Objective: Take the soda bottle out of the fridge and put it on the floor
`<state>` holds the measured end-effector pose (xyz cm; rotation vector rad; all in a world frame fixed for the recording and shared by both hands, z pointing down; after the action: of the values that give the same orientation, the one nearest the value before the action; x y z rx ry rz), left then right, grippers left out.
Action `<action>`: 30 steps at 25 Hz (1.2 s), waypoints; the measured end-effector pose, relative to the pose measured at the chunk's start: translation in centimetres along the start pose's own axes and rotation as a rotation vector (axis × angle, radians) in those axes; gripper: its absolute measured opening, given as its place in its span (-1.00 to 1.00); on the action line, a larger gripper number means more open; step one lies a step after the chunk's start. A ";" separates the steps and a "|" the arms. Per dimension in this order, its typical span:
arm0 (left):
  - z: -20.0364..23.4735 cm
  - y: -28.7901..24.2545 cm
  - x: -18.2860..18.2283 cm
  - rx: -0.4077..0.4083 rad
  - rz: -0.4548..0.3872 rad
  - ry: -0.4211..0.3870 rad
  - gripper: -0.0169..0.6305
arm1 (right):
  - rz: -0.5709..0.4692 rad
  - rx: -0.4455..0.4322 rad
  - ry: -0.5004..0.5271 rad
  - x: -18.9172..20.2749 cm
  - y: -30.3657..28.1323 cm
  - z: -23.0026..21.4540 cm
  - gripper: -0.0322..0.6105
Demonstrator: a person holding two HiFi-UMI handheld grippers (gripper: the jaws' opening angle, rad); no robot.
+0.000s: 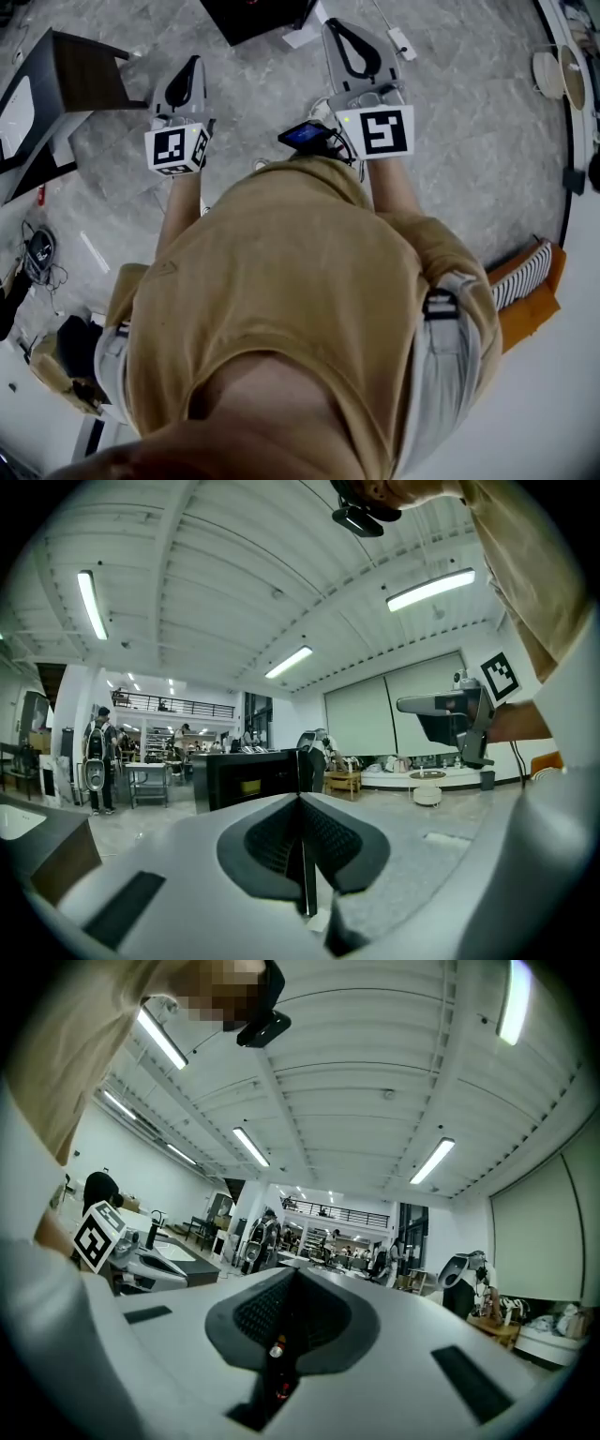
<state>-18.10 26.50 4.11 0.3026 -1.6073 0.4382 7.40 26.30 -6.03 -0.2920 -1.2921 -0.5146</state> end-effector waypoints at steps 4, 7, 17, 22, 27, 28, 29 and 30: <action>-0.6 -5.8 0.0 -0.035 0.038 -0.015 -0.94 | -0.019 -0.042 -0.023 1.3 -3.4 -5.8 -0.89; -0.1 -10.4 0.5 -0.094 0.066 0.026 -0.94 | -0.029 -0.073 -0.025 2.3 -5.9 -10.6 -0.89; 0.0 -23.8 0.8 -0.146 0.197 0.039 -0.91 | -0.044 -0.204 -0.107 7.5 -13.2 -20.1 -0.89; 1.4 -27.5 3.5 -0.131 0.230 0.016 -0.89 | -0.006 -0.261 -0.135 10.9 -15.8 -19.8 -0.89; 3.1 -31.2 11.1 -0.082 0.254 -0.017 -0.88 | 0.049 -0.294 -0.095 17.8 -17.9 -18.5 -0.89; 3.4 -31.8 13.0 -0.075 0.262 -0.013 -0.88 | 0.056 -0.292 -0.092 19.4 -18.3 -18.0 -0.89; 3.8 -32.4 14.8 -0.070 0.269 -0.012 -0.88 | 0.060 -0.291 -0.088 21.1 -18.8 -17.4 -0.89; 4.3 -33.1 16.4 -0.066 0.272 -0.020 -0.88 | 0.060 -0.290 -0.081 22.7 -19.5 -16.8 -0.89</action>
<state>-8.56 -3.79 23.50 0.0373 -1.6854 0.5893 15.58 -2.96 9.90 -0.5967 -1.2827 -0.6454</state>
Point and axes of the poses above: the fingertips, and each gripper's own axes: y backward along the fingers, z to its left, x out of its underside, the point moved 7 cm from there along y, backward along the fingers, and after that the axes turned 2 degrees about z, right-handed, at the moved point
